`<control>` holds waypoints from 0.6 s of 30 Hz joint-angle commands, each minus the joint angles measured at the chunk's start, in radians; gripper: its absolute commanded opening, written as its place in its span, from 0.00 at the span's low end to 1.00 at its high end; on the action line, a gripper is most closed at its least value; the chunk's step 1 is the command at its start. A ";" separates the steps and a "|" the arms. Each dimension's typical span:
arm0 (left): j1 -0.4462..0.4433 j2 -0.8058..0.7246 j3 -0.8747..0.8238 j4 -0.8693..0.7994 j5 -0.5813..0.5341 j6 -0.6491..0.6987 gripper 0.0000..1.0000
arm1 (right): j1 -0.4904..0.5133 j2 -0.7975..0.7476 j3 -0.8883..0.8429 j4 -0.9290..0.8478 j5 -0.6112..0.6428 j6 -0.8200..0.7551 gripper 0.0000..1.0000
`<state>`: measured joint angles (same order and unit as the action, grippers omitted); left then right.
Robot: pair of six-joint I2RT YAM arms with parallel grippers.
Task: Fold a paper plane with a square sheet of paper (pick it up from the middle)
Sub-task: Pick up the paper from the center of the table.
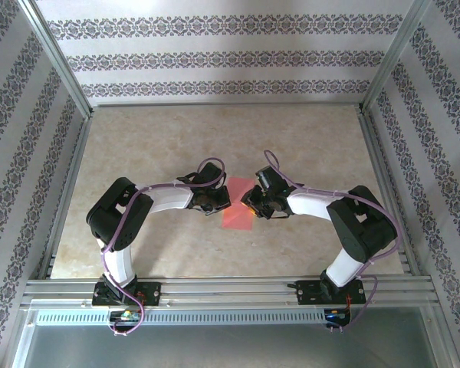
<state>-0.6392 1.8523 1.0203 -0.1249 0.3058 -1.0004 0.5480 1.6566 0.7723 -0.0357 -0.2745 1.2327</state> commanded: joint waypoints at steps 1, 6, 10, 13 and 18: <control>0.013 0.041 -0.037 -0.053 -0.014 -0.012 0.07 | 0.007 -0.029 -0.011 -0.030 0.049 0.013 0.36; 0.013 0.042 -0.037 -0.049 -0.008 -0.012 0.07 | 0.007 0.003 0.003 0.003 0.008 0.000 0.34; 0.013 0.046 -0.034 -0.047 -0.005 -0.012 0.07 | 0.009 0.035 0.012 0.036 -0.035 0.004 0.33; 0.013 0.047 -0.035 -0.046 -0.005 -0.014 0.07 | 0.009 0.034 0.006 0.049 -0.046 0.008 0.33; 0.013 0.049 -0.036 -0.047 -0.005 -0.015 0.07 | 0.007 -0.008 -0.019 0.021 -0.006 0.002 0.33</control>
<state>-0.6334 1.8526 1.0199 -0.1234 0.3134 -1.0008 0.5480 1.6730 0.7712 -0.0032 -0.2955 1.2324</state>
